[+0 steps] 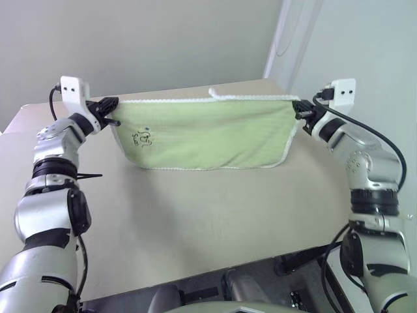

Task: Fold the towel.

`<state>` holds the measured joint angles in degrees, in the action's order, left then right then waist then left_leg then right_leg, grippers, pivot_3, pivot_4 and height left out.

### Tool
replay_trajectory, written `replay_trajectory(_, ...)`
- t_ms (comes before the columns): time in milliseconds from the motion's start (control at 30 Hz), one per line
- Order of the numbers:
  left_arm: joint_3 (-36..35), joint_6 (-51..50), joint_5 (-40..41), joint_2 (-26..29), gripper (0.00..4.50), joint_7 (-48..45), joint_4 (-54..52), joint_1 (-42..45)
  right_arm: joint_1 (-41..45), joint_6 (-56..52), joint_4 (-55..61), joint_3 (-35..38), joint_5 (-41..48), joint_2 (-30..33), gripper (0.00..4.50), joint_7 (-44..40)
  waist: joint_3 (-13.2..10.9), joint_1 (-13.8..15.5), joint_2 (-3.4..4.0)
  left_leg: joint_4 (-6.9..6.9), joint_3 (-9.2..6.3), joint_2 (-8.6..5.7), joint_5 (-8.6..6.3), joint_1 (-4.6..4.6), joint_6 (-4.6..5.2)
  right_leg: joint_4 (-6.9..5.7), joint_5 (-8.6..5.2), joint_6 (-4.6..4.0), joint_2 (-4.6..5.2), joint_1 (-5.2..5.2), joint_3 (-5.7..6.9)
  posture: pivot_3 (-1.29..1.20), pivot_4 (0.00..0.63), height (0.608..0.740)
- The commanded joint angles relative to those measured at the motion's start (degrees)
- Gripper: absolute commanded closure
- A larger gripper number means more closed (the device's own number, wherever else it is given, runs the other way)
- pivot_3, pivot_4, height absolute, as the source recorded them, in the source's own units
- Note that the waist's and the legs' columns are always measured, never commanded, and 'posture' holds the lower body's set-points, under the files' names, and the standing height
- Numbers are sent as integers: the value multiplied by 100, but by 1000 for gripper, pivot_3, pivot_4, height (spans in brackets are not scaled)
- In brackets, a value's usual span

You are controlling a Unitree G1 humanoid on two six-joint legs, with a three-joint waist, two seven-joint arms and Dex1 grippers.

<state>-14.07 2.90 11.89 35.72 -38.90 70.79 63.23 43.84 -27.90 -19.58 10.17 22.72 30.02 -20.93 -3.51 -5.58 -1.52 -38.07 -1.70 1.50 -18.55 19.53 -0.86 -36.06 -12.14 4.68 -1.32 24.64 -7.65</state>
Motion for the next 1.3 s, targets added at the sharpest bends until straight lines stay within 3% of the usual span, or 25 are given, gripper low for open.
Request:
replay_trajectory(33, 62, 523, -302, 345, 4500, 176, 121, 334, 394, 584, -453, 224, -263, 155, 4479, 28, 1, -8, 1, 7, 0, 0, 0, 1, 0, 1, 0, 0, 0, 3, 0, 0, 0, 740)
replay_trajectory(133, 99, 448, -281, 536, 4500, -708, 78, 262, 204, 517, -248, 207, -171, 260, 4479, -321, 0, -29, 5, 19, 0, 0, -4, -1, 6, 0, -5, 0, 0, 4, 0, 0, 0, 740)
replay_trajectory(300, 165, -70, -116, 1061, 4500, -2719, -326, -397, -871, -18, 961, 140, 113, 467, 4479, -971, 1, -45, 7, 21, 0, 0, -8, 7, 14, -1, -14, 0, 0, 11, 0, 0, 0, 740)
replay_trajectory(433, 194, -477, -36, 1430, 4500, -3473, -1153, -1373, -2021, -595, 2306, 239, 588, 720, 4479, -1511, -1, -38, 9, 14, -2, 1, -8, 5, 15, -11, -16, -2, -1, 12, 1, 0, 0, 740)
replay_trajectory(533, 199, -984, 170, 1631, 4500, -4022, -2455, -2666, -2939, -959, 3244, 310, 978, 1022, 4479, -1959, -1, -35, 10, 4, 0, 4, -8, 0, 14, -13, -17, -2, -1, 6, 0, 0, 0, 740)
replay_trajectory(733, -67, -1719, 569, 1836, 4500, -4080, -4155, -4275, -4058, -1270, 4162, 433, 1257, 1414, 4479, -2309, 1, 21, -4, -19, 3, 10, -6, -15, 11, -14, -40, -6, 1, -15, 1, 0, 0, 740)
replay_trajectory(933, -236, -2003, 747, 2116, 4500, -4128, -4796, -5169, -5120, -1204, 4734, 550, 1280, 1563, 4479, -2551, 4, 6, -7, -16, 7, 13, -5, -31, 8, -13, -41, -8, 2, -25, 3, 0, 0, 740)
replay_trajectory(1133, -161, -1920, 759, 2329, 4500, -4242, -4748, -5309, -5698, -1144, 4992, 795, 1304, 1615, 4479, -2696, 4, 4, -8, -13, 11, 13, -5, -21, 8, -5, -42, -8, 2, -14, 3, 0, 0, 740)
replay_trajectory(1300, 191, -1724, 592, 2109, 4500, -4108, -4163, -4517, -5088, -1109, 4482, 560, 1026, 1398, 4479, -2277, 4, 0, -13, -14, 13, 13, -5, -27, 7, -6, -42, -8, 3, -16, 3, 0, 0, 740)
